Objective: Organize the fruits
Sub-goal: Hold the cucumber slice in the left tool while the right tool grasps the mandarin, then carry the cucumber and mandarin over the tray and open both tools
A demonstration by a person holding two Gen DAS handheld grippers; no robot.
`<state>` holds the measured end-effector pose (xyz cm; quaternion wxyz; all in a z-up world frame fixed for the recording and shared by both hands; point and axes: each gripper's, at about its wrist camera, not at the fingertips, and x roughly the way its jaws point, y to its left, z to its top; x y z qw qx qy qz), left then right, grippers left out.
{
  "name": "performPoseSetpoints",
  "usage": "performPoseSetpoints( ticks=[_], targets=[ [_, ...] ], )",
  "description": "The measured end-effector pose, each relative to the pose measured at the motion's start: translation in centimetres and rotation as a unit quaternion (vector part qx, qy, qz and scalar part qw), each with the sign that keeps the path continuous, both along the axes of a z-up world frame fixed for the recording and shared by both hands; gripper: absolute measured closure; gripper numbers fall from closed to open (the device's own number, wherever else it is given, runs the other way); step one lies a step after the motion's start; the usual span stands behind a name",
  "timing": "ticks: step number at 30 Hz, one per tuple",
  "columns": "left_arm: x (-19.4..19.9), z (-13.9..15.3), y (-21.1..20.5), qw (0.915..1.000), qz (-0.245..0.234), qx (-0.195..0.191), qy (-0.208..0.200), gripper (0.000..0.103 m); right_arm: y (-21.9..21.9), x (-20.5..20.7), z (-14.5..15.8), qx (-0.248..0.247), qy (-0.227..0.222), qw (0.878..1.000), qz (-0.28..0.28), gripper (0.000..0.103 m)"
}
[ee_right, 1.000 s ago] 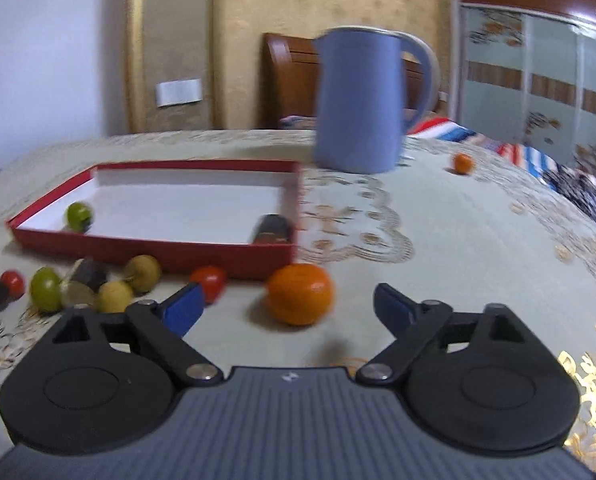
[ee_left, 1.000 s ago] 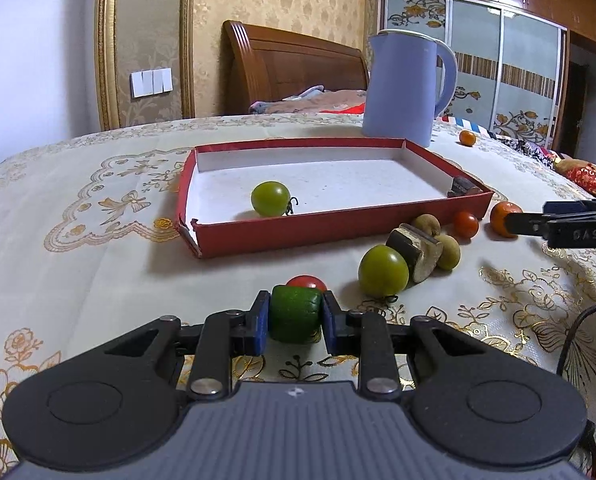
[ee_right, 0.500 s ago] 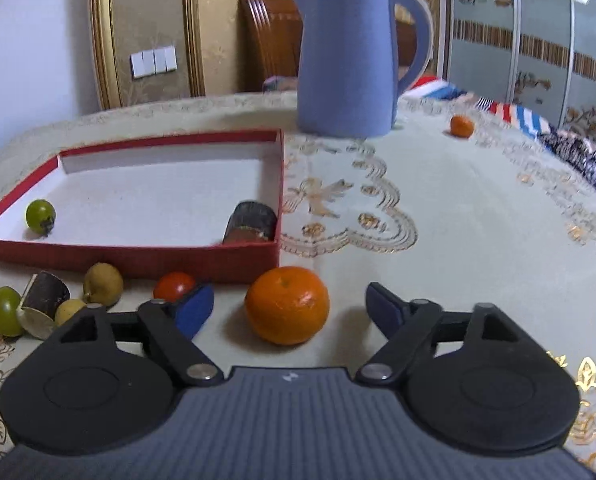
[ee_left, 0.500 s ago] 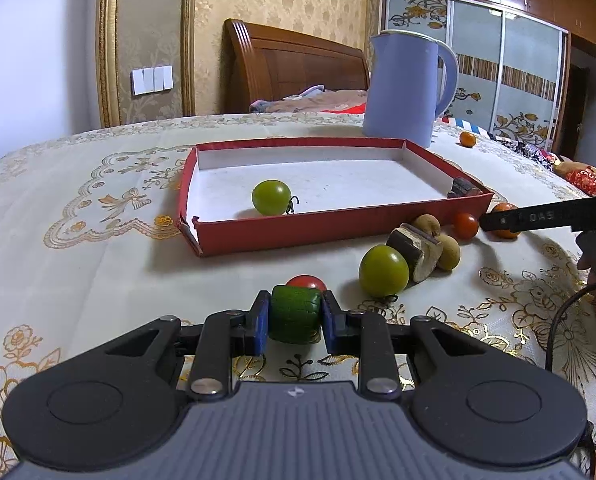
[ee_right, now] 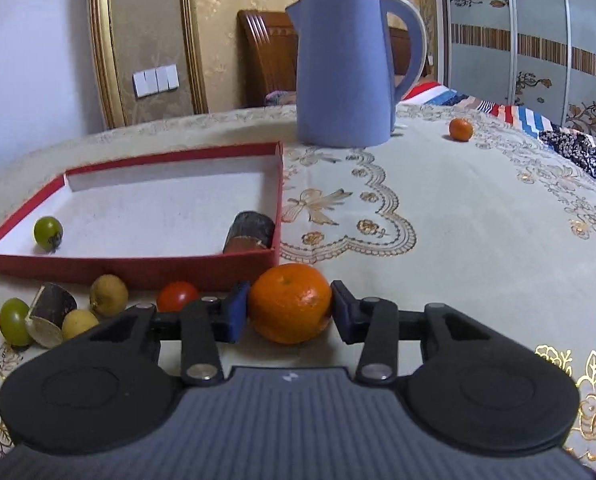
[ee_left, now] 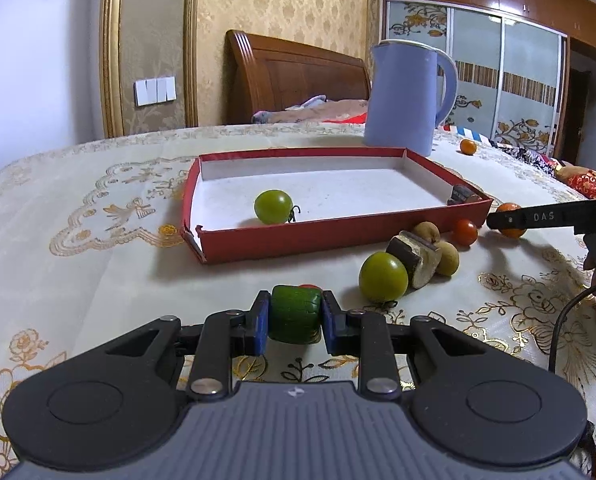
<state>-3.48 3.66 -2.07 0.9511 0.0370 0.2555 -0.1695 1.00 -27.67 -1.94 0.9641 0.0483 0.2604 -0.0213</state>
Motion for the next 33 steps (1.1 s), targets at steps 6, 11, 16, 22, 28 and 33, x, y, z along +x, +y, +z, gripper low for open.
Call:
performPoseSetpoints(
  ticks=[6,11,16,22,28,33],
  targets=[
    [0.2,0.0,-0.3,0.9999,-0.003,0.012,0.008,0.077,0.1,-0.4,0.2,-0.006,-0.014,1.000,0.000,0.062],
    [0.1,0.0,-0.2,1.0000,0.001,0.009,0.003,0.077,-0.3,-0.6,0.2,0.005,-0.019,1.000,-0.004,0.062],
    [0.1,0.0,-0.3,0.9999,0.000,0.015,0.005,0.077,-0.2,-0.7,0.1,0.001,-0.018,1.000,-0.007,0.062],
    [-0.3,-0.5,-1.0,0.9987,-0.002,0.051,0.007,0.077,-0.2,-0.6,0.2,0.002,-0.016,1.000,-0.006,0.062],
    [-1.1,-0.6,-1.2,0.9982,0.005,0.058,-0.013,0.079,-0.3,-0.9,0.3,0.002,-0.028,1.000,-0.006,0.062],
    [-1.2,-0.5,-1.1,0.9985,0.007,0.051,-0.015,0.079,-0.2,-1.2,0.4,-0.001,-0.038,0.999,-0.007,0.062]
  ],
)
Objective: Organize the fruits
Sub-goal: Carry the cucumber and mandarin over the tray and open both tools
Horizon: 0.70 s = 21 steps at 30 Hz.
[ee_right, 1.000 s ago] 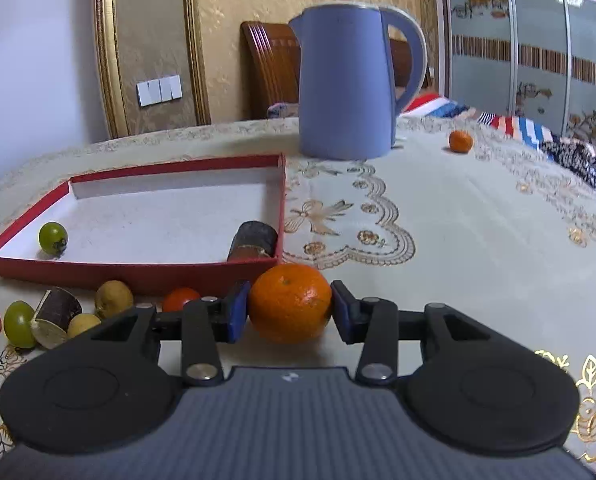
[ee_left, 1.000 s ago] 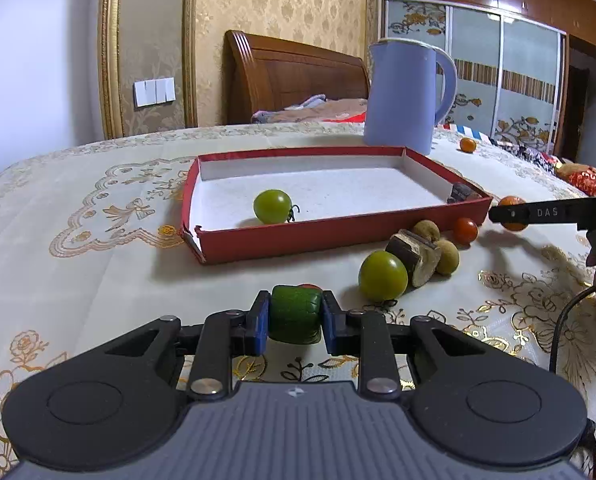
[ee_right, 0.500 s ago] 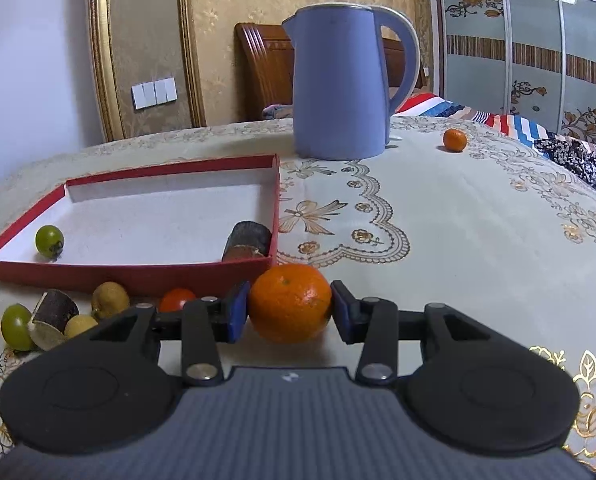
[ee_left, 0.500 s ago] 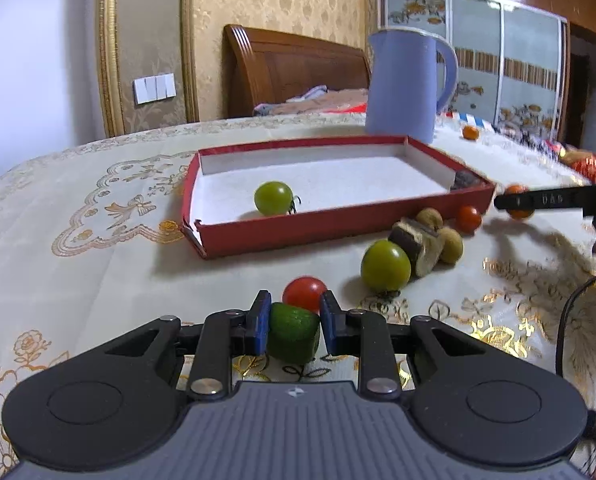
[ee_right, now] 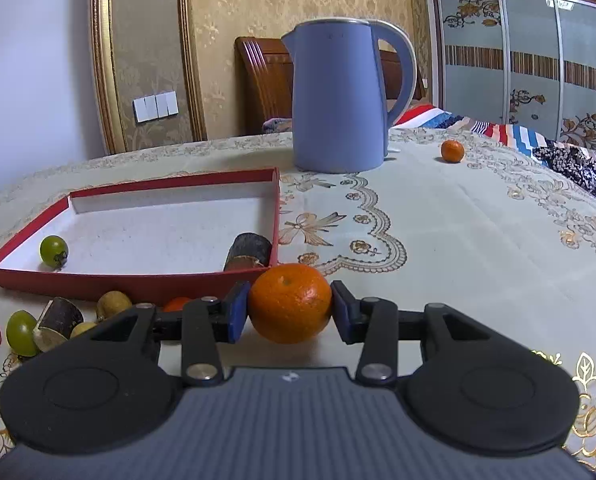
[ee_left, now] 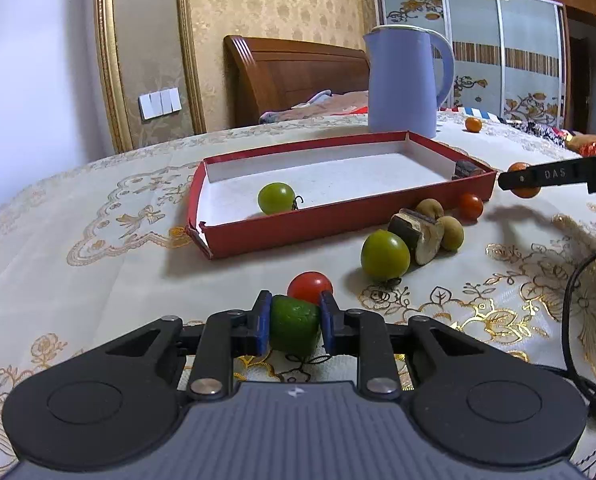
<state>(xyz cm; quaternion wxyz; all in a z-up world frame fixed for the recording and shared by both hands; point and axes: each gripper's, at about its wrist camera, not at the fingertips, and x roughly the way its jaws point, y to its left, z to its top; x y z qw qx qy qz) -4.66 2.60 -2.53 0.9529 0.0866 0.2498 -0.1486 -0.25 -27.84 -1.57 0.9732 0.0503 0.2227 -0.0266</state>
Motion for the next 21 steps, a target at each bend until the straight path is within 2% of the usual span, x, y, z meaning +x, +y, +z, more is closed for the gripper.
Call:
performPoseSetpoints(
  ticks=[9,18,21],
  targets=[
    [0.6,1.0,0.3,0.9998,0.002,-0.017,0.006,0.079,0.3,-0.1,0.2,-0.009,-0.002,1.000,0.005,0.062],
    [2.0,2.1,-0.7,0.9999,-0.010,-0.007,0.002,0.079,0.8,0.4,1.2,-0.009,-0.001,1.000,0.024,0.062],
    [2.3,2.4,-0.2,0.9995,-0.012,-0.026,0.014,0.079,1.2,0.4,1.9,-0.019,-0.010,0.999,0.028,0.062]
  ],
)
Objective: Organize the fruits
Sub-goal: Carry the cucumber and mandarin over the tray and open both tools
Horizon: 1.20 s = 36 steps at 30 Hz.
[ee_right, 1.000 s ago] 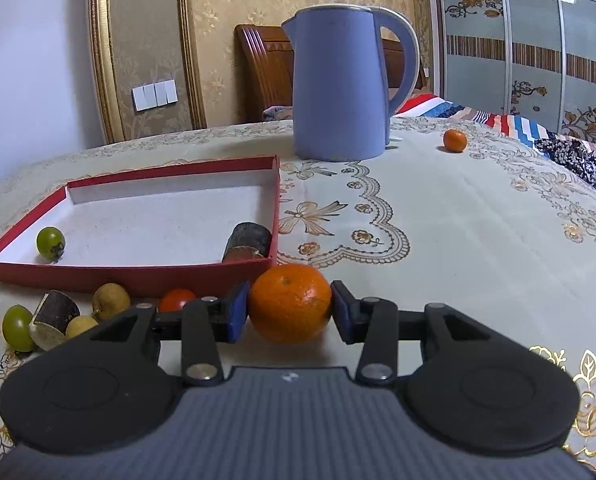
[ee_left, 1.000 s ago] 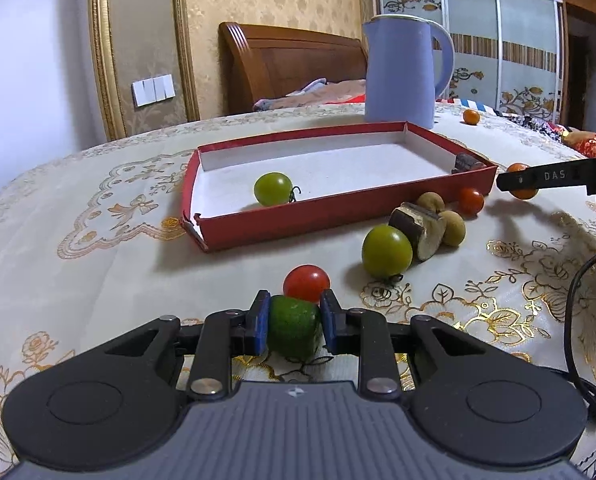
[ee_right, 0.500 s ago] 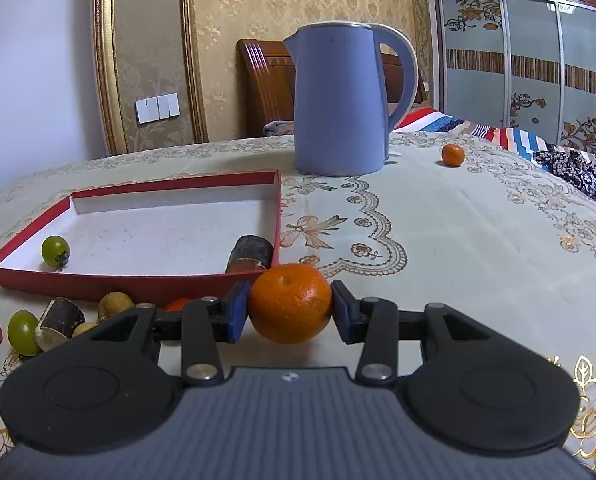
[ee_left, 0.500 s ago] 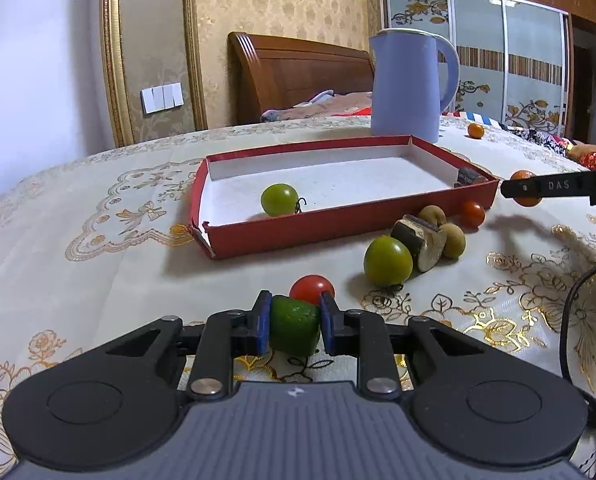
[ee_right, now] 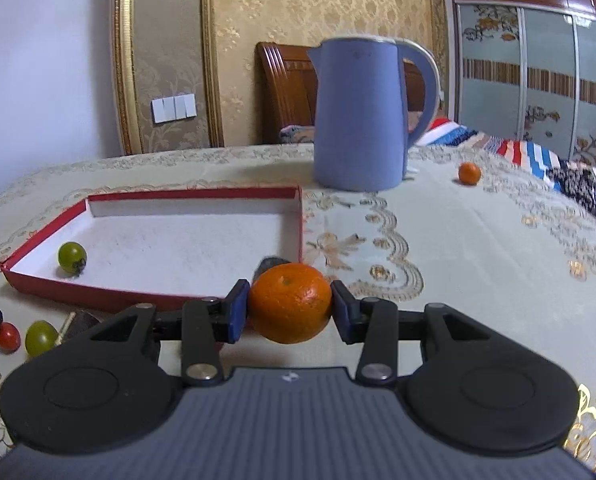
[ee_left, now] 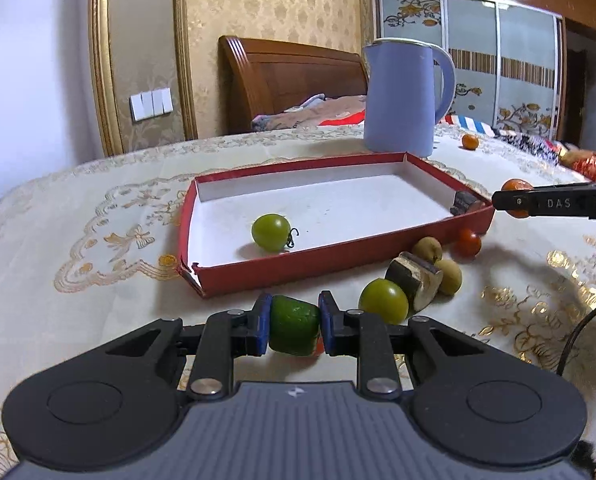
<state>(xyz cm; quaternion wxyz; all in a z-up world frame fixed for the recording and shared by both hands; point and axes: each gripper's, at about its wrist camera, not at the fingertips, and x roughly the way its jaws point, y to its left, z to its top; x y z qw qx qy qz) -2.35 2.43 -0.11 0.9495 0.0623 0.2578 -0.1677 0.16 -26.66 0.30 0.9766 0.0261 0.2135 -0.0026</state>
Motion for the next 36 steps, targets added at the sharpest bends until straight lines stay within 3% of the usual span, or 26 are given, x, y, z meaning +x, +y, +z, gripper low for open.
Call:
performPoseSetpoints(
  ticks=[15,21,29,36],
  targets=[
    [2.1,2.5,0.0,0.9999,-0.016,-0.003,0.001,0.079,1.9,1.4,1.9,-0.023,-0.017,0.999,0.026,0.062],
    [2.1,1.9,0.6,0.9998,-0.016,-0.009,0.008,0.079,2.1,1.9,1.4,-0.015,-0.022,0.999,0.031,0.062],
    [4.4,2.9,-0.6,0.9998,-0.020,-0.002,-0.001,0.079,2.3,4.2,0.9,-0.016,0.001,0.999,0.037,0.062],
    [9.7,2.9,-0.5,0.9976,-0.022,-0.054,0.037,0.079,3.0,8.2,1.6,-0.026,0.003,0.999,0.031,0.062]
  ],
)
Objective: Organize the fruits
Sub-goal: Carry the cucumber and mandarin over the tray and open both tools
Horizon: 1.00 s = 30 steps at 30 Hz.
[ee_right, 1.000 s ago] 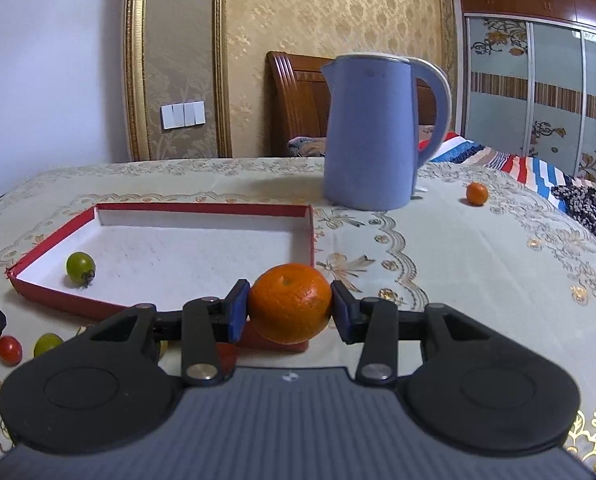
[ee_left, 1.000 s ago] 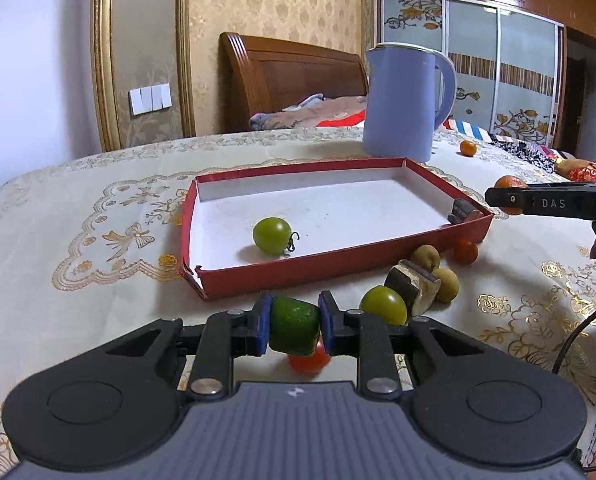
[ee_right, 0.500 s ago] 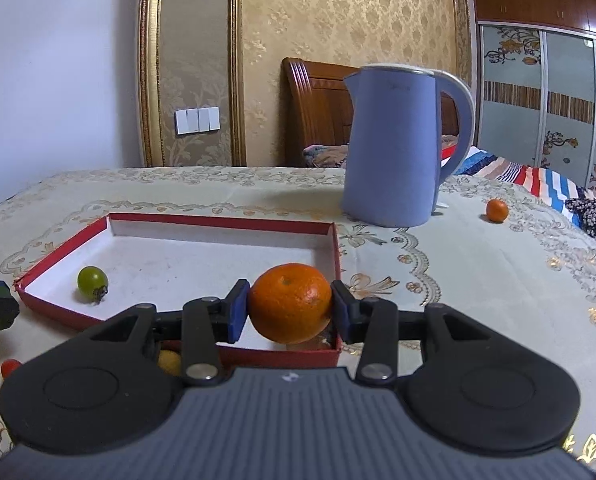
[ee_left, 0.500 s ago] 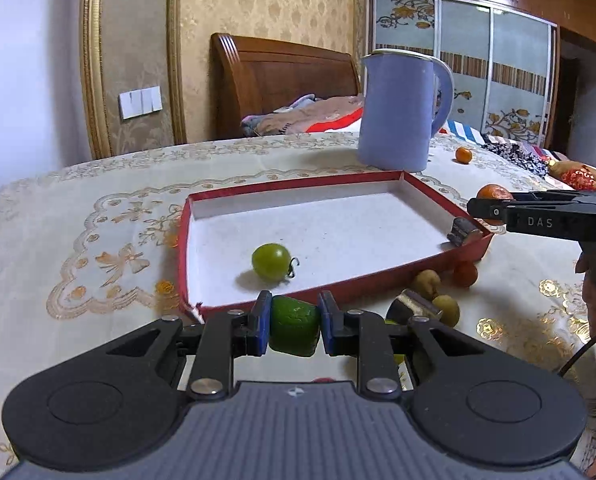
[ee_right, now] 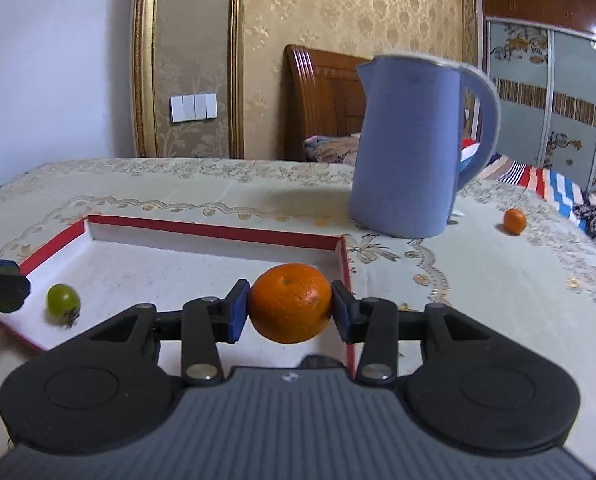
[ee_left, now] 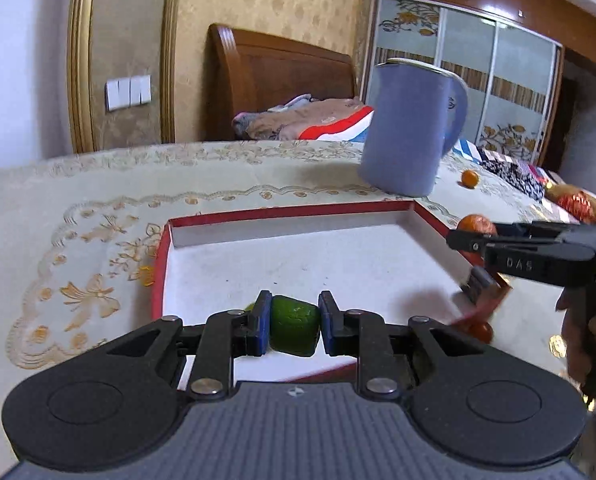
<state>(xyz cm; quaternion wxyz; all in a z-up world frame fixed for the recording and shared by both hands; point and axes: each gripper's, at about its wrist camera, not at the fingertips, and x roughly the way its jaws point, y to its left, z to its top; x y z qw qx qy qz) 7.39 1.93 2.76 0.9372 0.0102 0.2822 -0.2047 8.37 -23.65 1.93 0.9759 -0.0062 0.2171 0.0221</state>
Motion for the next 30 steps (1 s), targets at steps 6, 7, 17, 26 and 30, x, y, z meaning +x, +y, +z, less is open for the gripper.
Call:
performPoseSetpoints(
  ticks=[6,7,17,26,30],
  targets=[
    [0.0,-0.6,0.2,0.9995,-0.003,-0.007,-0.032,0.079,0.0,1.6,-1.7,0.012,0.017,1.000,0.000,0.062],
    [-0.2,-0.5,-0.2,0.9990,-0.003,0.003,-0.044,0.079,0.1,1.8,-1.8,0.008,0.019,1.000,0.001,0.062],
    [6.2,-2.2,-0.7,0.9959,0.081,0.039,0.012,0.079,0.8,5.9,-2.5,0.002,0.062,0.998,0.006,0.062],
    [7.8,-3.3,0.8,0.9937,0.099,0.006,0.052,0.078,0.9,6.0,-2.7,0.000,0.061,0.998,0.006,0.022],
    [7.2,-3.1,1.4,0.9935,0.103,-0.013,0.047,0.077,0.8,5.0,-2.0,0.000,0.024,1.000,-0.001,0.012]
  ],
)
